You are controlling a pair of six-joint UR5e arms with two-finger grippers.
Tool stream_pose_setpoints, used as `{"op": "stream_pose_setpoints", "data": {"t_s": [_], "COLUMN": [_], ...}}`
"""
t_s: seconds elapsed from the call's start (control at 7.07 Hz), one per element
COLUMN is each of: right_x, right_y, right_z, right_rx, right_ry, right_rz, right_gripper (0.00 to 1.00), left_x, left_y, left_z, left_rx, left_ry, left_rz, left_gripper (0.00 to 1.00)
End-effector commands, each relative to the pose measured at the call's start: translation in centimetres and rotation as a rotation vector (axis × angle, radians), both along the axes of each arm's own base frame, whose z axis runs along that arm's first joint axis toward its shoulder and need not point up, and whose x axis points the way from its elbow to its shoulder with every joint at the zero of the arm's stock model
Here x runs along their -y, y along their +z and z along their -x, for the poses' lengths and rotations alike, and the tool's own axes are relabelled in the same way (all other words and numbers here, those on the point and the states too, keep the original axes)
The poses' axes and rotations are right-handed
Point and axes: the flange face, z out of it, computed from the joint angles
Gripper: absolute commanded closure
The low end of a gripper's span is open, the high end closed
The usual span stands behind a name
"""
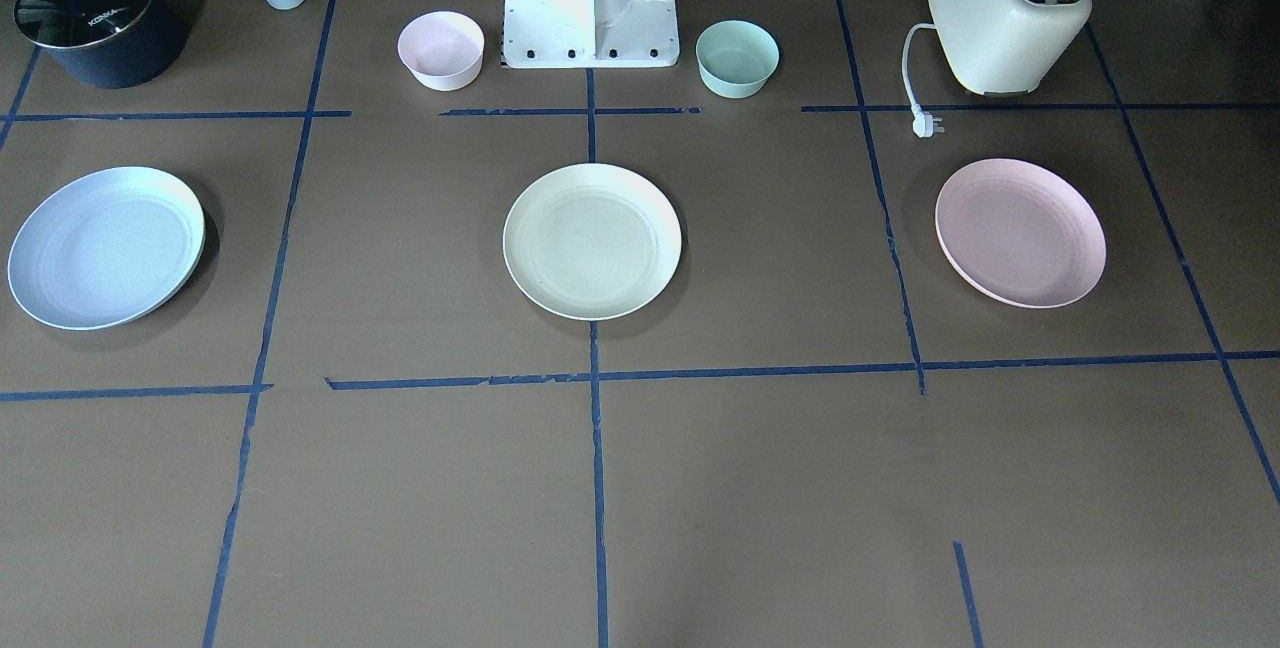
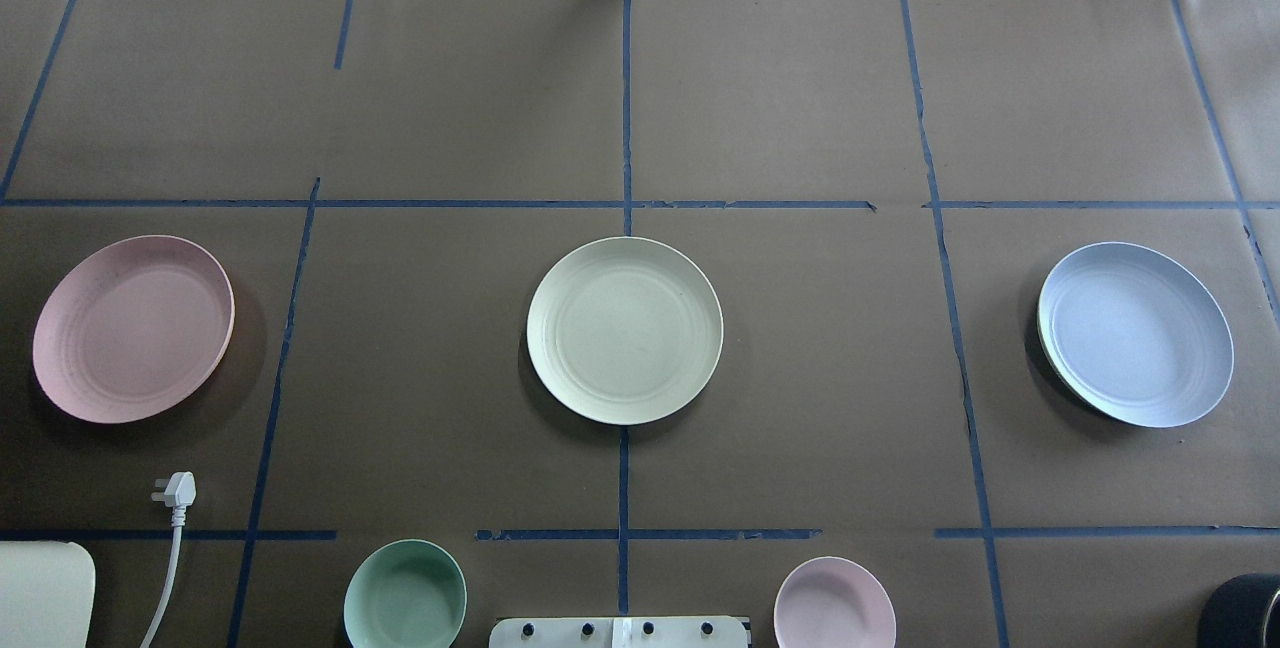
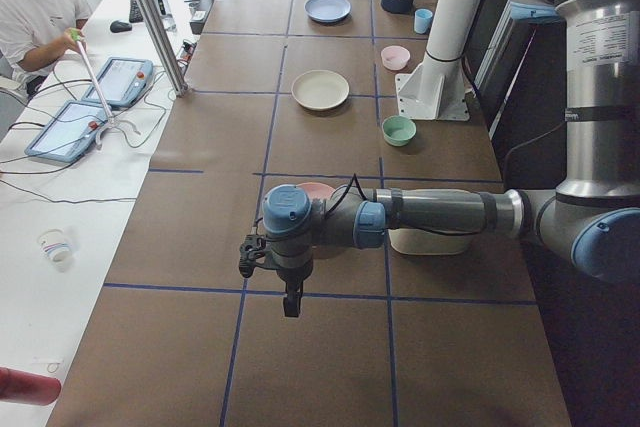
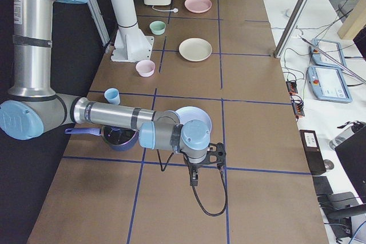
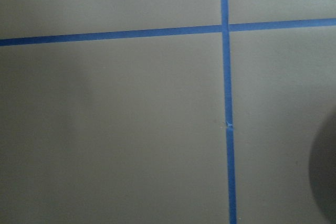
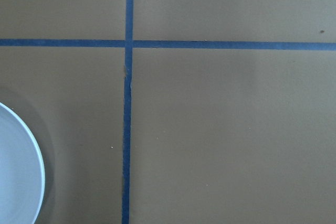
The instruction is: Stack three plates with pink and blue
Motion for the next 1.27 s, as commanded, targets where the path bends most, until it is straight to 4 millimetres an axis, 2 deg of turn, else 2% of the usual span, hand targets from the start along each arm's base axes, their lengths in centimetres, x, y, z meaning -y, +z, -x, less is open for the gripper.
{"op": "stream_pose_setpoints", "data": {"t_s": [0.0,0.28,0.57,1.13], "right_x": [0.7,0.7,1.1,0.9], "right_y": [-2.8,-2.7,-2.9,-2.5], "right_z": [0.8,1.0,2.8,3.0], "right_rx": [0.021,0.017,0.001,-0.018], "right_ry": [-0.025,-0.029,-0.073,-0.078], "right_rz": [-0.085,-0.082,-0.087,-0.081], "right_gripper": [0.0,0.0,0.0,0.0], "left_x": [0.1,0.1,0.1,0.2], "left_y": [-0.6,-0.5,-0.6,-0.8], "left_z": [-0.1,-0.1,-0.1,-0.1], "left_rx": [-0.003,-0.002,-0.003,0.007], "left_ry": [0.006,0.008,0.007,0.007], "left_rz": [-0.016,-0.015,-0.016,-0.023], "left_gripper": [0.0,0.0,0.0,0.0]}}
